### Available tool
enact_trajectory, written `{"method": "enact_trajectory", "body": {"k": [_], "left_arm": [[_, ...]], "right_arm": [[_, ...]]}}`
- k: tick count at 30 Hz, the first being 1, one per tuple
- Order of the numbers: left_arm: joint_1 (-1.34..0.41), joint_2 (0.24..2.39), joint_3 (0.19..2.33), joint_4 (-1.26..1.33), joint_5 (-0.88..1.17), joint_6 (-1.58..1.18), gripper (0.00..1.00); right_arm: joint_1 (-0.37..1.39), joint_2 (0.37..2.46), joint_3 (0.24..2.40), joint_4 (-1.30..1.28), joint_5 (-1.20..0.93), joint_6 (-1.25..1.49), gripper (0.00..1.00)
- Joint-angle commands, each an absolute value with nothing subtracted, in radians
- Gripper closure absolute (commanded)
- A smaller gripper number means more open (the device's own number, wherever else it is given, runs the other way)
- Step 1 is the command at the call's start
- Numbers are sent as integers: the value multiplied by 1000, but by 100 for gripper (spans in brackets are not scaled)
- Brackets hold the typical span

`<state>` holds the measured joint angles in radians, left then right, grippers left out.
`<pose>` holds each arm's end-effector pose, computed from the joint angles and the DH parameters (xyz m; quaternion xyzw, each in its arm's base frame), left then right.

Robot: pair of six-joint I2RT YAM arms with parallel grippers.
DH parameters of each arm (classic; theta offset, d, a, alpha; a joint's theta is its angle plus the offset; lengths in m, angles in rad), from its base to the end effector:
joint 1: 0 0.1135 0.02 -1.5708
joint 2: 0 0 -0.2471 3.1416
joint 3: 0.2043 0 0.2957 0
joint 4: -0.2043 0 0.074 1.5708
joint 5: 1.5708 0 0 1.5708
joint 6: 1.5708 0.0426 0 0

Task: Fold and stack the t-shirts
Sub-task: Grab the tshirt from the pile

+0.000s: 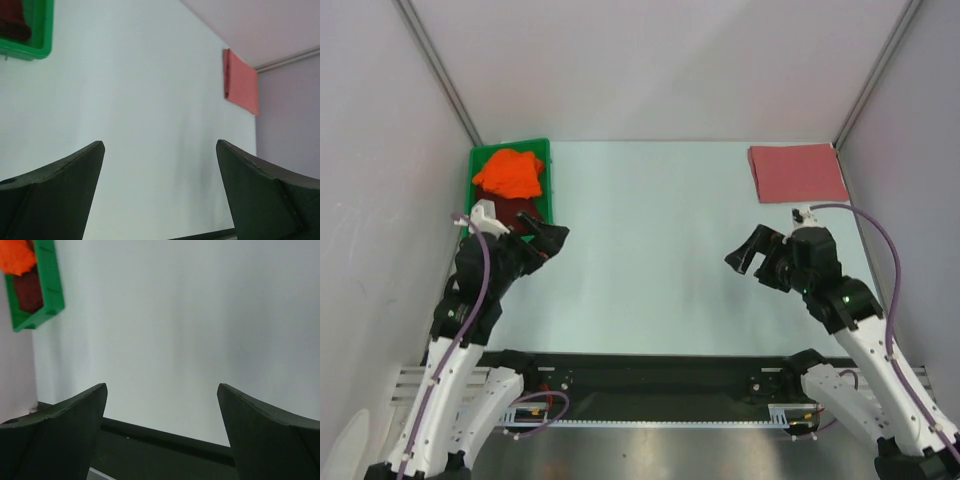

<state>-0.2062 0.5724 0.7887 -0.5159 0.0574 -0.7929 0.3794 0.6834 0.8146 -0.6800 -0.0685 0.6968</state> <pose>0.1890 -0.0420 0.3337 -0.2163 0.7749 -0.3045 0.5098 0.1912 0.0794 0.3061 0.1212 0.8634 0.2761 0.4044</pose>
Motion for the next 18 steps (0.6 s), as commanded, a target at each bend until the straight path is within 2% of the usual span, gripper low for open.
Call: {"method": "enact_trajectory", "body": {"k": [1, 6, 7, 9, 11, 15, 16, 18], "left_arm": [[-198, 711, 961, -678, -57, -759, 0], [-140, 905, 1064, -638, -51, -788, 0], [-112, 961, 1060, -550, 4, -805, 0], [-42, 1038, 1066, -479, 63, -810, 0], [-5, 1218, 1168, -515, 52, -822, 1], [58, 1584, 1487, -725, -67, -775, 15], [60, 1644, 1617, -786, -96, -767, 16], [78, 1801, 1719, -825, -169, -765, 20]], "right_arm": [[370, 797, 954, -831, -93, 566, 0], [327, 980, 1080, -931, -190, 425, 0], [299, 997, 1089, -943, -208, 423, 0], [238, 1034, 1083, -927, -373, 362, 0], [140, 1057, 1068, -917, -461, 331, 0], [129, 1114, 1123, -948, -428, 282, 2], [123, 1115, 1135, -948, -422, 278, 4], [114, 1127, 1166, -942, -417, 268, 5]]}}
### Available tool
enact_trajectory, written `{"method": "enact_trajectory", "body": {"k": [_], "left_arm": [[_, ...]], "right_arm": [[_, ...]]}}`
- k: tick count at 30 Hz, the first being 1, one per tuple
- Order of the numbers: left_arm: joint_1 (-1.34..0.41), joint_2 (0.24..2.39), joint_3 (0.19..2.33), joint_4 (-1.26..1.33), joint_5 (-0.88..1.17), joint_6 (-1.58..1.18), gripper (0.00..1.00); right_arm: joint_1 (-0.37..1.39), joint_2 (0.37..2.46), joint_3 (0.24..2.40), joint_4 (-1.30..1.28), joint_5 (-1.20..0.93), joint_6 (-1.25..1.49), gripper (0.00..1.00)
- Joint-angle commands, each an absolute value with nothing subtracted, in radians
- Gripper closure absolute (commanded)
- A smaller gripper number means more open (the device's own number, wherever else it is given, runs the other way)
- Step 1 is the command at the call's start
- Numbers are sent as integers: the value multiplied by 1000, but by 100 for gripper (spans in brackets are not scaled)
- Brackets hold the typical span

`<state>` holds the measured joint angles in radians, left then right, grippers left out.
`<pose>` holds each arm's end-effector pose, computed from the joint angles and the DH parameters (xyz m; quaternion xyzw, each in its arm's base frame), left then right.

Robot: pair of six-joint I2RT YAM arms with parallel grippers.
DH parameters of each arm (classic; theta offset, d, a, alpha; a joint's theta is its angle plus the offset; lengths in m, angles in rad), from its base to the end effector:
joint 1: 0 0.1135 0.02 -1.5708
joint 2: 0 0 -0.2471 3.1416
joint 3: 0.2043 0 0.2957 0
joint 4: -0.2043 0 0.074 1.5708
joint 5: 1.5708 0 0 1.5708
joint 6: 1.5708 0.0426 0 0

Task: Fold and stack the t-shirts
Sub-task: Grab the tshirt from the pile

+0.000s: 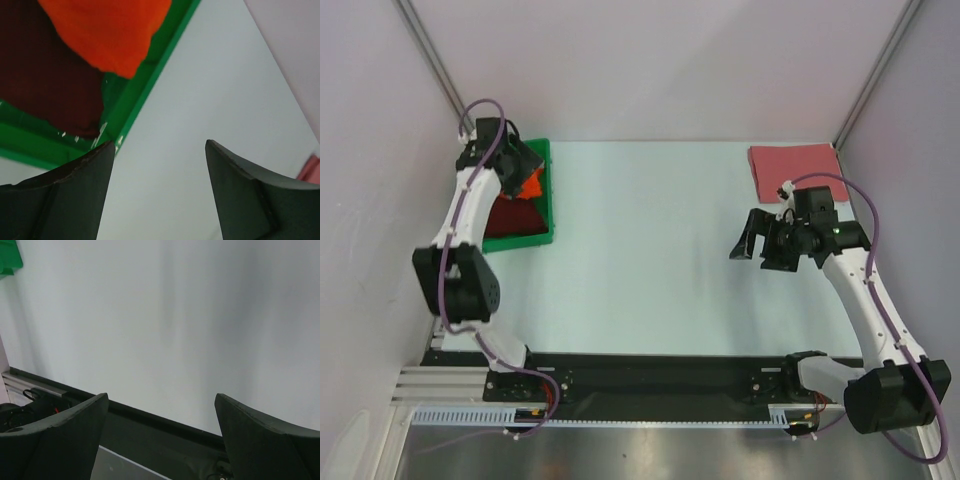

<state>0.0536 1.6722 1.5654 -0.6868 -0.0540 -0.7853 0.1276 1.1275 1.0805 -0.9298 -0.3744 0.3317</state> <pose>0.4203 0.0249 0.3050 -0.3861 0.8407 -0.1122 0.3626 0.2655 0.0498 0.2889 0.0415 0.9402 0.2387 0.2395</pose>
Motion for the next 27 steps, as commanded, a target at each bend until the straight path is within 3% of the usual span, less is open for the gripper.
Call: {"method": "enact_trajectory", "body": {"k": [1, 4, 17, 23, 26, 27], "left_arm": [[86, 1842, 1796, -853, -176, -772, 22], [109, 1969, 1899, -899, -208, -821, 29], [138, 2203, 1994, -847, -176, -937, 28], [140, 2244, 2083, -805, -170, -914, 53], [140, 2227, 2083, -792, -176, -899, 77], [140, 2217, 2088, -788, -178, -887, 92]], "right_arm": [[106, 1134, 1176, -940, -416, 264, 5], [78, 1169, 1201, -943, -396, 264, 8], [-34, 1282, 1247, -931, -390, 299, 7], [-38, 1316, 1266, -942, -365, 307, 8], [-40, 1330, 1273, -937, -374, 305, 8], [-40, 1333, 1275, -936, -376, 307, 8]]}}
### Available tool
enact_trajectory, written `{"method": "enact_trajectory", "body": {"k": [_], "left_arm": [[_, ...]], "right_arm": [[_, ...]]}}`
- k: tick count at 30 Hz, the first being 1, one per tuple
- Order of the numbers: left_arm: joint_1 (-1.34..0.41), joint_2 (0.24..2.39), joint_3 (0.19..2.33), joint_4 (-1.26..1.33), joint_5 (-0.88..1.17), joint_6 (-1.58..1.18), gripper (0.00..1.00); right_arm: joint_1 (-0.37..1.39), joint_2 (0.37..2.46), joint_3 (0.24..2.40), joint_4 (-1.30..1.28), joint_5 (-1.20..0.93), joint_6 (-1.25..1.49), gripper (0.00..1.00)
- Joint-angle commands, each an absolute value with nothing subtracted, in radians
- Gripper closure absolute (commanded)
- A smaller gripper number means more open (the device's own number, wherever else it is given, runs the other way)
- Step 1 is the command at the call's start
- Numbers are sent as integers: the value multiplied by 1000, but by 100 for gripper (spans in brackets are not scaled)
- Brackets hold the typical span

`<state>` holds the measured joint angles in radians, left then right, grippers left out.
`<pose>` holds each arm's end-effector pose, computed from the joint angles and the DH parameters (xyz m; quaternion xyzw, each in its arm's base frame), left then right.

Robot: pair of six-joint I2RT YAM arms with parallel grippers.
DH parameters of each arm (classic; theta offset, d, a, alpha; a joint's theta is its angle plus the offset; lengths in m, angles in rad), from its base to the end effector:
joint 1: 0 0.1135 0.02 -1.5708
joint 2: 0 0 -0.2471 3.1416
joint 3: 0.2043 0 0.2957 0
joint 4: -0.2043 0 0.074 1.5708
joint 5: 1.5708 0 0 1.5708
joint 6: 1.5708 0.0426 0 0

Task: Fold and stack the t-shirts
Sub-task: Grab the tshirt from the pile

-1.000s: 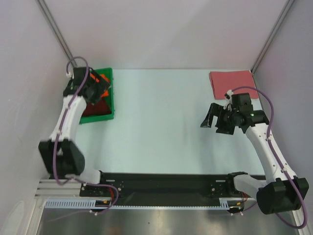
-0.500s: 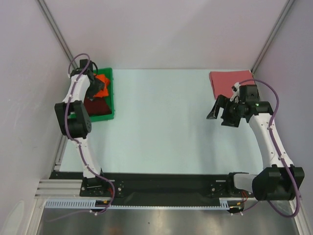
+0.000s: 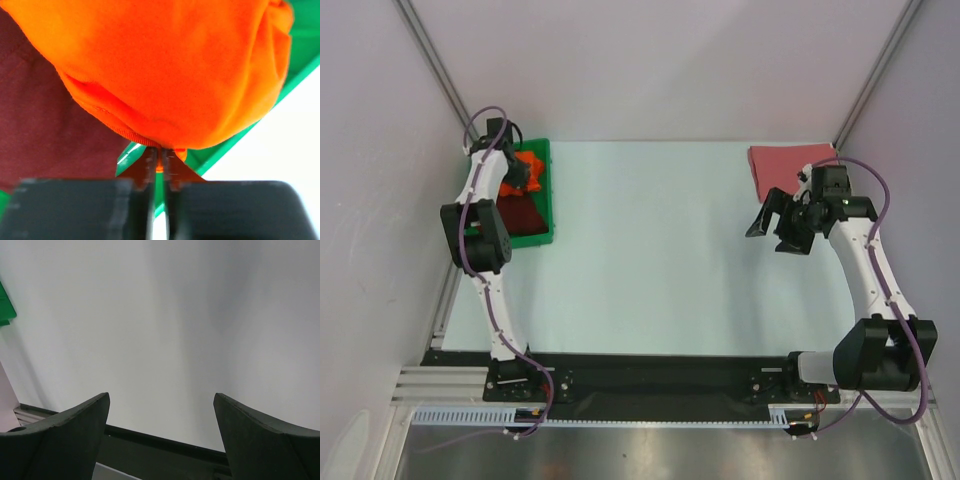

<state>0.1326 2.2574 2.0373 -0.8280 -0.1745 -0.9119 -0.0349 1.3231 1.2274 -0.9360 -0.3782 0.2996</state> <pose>0.5246 0.0774 0.1995 -0.4996 0.8229 -0.0199 0.2701 0.3120 0.0048 0.2876 0.1082 0.9418 0.2141 0.2354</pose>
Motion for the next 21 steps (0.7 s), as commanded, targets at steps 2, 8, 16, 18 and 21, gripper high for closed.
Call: {"method": "enact_trajectory", "body": {"k": [2, 8, 16, 18, 21], "left_arm": [[140, 2207, 2098, -790, -186, -876, 100], [124, 2044, 2123, -626, -80, -776, 100], [38, 1956, 2527, -120, 282, -799, 100], [18, 1962, 2611, -5, 317, -944, 100], [-55, 1870, 2545, 80, 356, -1058, 100]], "right_arm": [[-40, 1342, 1279, -937, -382, 302, 8], [-41, 1348, 1282, -953, -393, 285, 8], [-41, 1321, 1261, -980, -419, 264, 7], [-41, 1296, 1255, -986, -422, 261, 7], [-41, 1258, 1240, -994, -419, 258, 6]]}}
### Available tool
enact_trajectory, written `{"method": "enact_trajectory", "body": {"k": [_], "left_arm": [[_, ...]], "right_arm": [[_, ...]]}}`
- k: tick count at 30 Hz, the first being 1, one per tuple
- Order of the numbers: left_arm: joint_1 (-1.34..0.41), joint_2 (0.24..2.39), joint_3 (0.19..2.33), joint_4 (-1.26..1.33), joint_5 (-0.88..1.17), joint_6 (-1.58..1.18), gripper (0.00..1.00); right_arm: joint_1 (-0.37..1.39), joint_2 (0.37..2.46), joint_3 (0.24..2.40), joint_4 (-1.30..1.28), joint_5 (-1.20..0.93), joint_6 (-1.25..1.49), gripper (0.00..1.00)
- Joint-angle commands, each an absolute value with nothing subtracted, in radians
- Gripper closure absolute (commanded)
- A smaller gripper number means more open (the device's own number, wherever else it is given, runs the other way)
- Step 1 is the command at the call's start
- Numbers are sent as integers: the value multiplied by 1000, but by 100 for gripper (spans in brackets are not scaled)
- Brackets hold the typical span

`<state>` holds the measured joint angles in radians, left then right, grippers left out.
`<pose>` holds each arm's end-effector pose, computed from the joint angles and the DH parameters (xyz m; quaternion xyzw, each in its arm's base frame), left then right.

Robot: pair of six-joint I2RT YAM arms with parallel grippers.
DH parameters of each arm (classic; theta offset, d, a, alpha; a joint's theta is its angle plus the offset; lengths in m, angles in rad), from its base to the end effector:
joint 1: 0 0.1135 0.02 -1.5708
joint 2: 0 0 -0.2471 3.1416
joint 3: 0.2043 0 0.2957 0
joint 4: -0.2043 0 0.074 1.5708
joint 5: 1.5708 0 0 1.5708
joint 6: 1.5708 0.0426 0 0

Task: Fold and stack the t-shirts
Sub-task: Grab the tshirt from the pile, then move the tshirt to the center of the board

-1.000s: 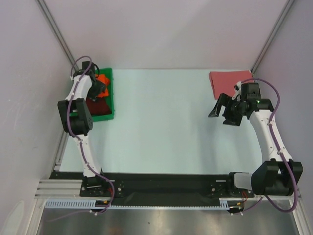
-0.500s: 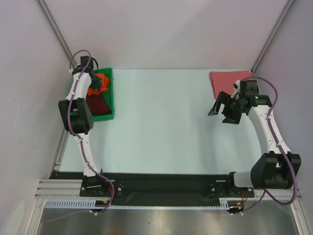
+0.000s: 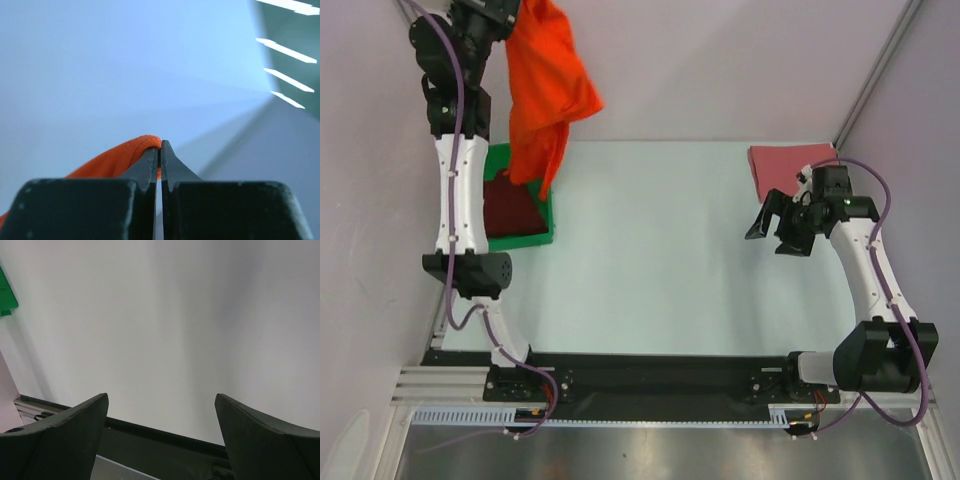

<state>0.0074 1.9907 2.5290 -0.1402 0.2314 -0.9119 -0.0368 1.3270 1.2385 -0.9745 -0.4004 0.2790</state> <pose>0.4451 -0.0065 0.5839 -0.1576 0.5352 -0.4190 0.7163 0.3095 0.0052 0.2885 0.0998 0.9447 0.2208 0.2211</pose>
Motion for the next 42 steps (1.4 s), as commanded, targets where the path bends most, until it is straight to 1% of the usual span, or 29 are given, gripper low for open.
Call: {"method": "enact_trajectory", "body": {"k": [1, 2, 6, 7, 8, 9, 10, 11, 12, 13, 14, 15, 17, 18, 19, 20, 22, 23, 27, 29, 32, 34, 35, 36, 38, 39, 40, 41, 42], "left_arm": [[-83, 1850, 2545, 42, 362, -1048, 100], [-142, 1830, 2536, 8, 391, -1033, 100], [-293, 1703, 2380, -110, 471, -1010, 100], [-323, 1642, 2353, -144, 472, -979, 100], [-381, 1605, 2321, -185, 462, -907, 100], [-405, 1568, 2224, -239, 440, -884, 100], [-422, 1472, 2150, -233, 440, -871, 100], [-451, 1429, 2061, -206, 442, -867, 100], [-460, 1381, 1889, -183, 427, -880, 99], [-462, 1346, 1805, -190, 428, -909, 86], [-462, 1300, 1719, -180, 458, -955, 43], [-462, 1286, 1606, -217, 471, -937, 30], [-479, 1258, 1540, -387, 404, -821, 9], [-476, 1258, 1496, -529, 390, -781, 7], [-474, 1256, 1485, -605, 309, -744, 7], [-474, 1247, 1467, -700, 281, -688, 5], [-471, 1244, 1419, -800, 233, -649, 4], [-474, 1241, 1407, -872, 175, -625, 5], [-474, 1128, 1264, -934, 98, -607, 5], [-472, 1073, 1211, -945, 60, -615, 2], [-472, 1011, 1155, -1021, 3, -618, 2], [-471, 980, 1115, -1029, 3, -601, 3], [-472, 973, 1106, -1044, 3, -601, 7], [-472, 965, 1097, -1060, 3, -601, 10], [-471, 921, 1094, -1103, -27, -609, 15], [-471, 901, 1088, -1107, -44, -612, 18], [-471, 872, 1089, -1111, -48, -609, 22], [-471, 818, 1092, -1100, -46, -604, 24], [-471, 787, 1097, -1094, -45, -601, 26]], "right_arm": [[-41, 1249, 1238, -994, -420, 262, 4], [-35, 1241, 1233, -994, -426, 265, 4], [-3, 1212, 1233, -996, -449, 284, 3], [-3, 1198, 1235, -996, -460, 294, 0], [-3, 1192, 1238, -997, -465, 298, 0], [23, 1186, 1242, -1000, -468, 304, 0], [26, 1178, 1249, -1009, -465, 308, 0], [26, 1164, 1250, -1012, -463, 319, 0], [28, 1155, 1252, -1017, -462, 328, 0], [28, 1144, 1252, -1028, -460, 334, 0], [29, 1123, 1247, -1034, -466, 345, 0], [37, 1112, 1244, -1034, -472, 348, 0], [58, 1080, 1224, -1034, -482, 354, 0], [104, 1072, 1215, -1037, -474, 356, 0], [132, 1066, 1209, -1048, -448, 356, 0], [171, 1063, 1198, -1057, -427, 360, 0], [292, 1049, 1181, -1066, -347, 392, 0], [329, 1040, 1148, -1055, -336, 403, 1], [523, 1035, 1044, -983, -336, 460, 2], [624, 1077, 1008, -927, -324, 497, 2], [719, 1161, 960, -821, -278, 518, 3], [750, 1263, 962, -764, -262, 517, 10], [761, 1307, 968, -746, -265, 522, 14], [797, 1343, 977, -701, -279, 523, 23], [843, 1460, 1023, -664, -279, 531, 32], [895, 1497, 1049, -663, -262, 538, 49], [916, 1540, 1071, -667, -226, 546, 57], [936, 1596, 1098, -667, -216, 549, 62], [966, 1620, 1103, -651, -204, 563, 61]]}}
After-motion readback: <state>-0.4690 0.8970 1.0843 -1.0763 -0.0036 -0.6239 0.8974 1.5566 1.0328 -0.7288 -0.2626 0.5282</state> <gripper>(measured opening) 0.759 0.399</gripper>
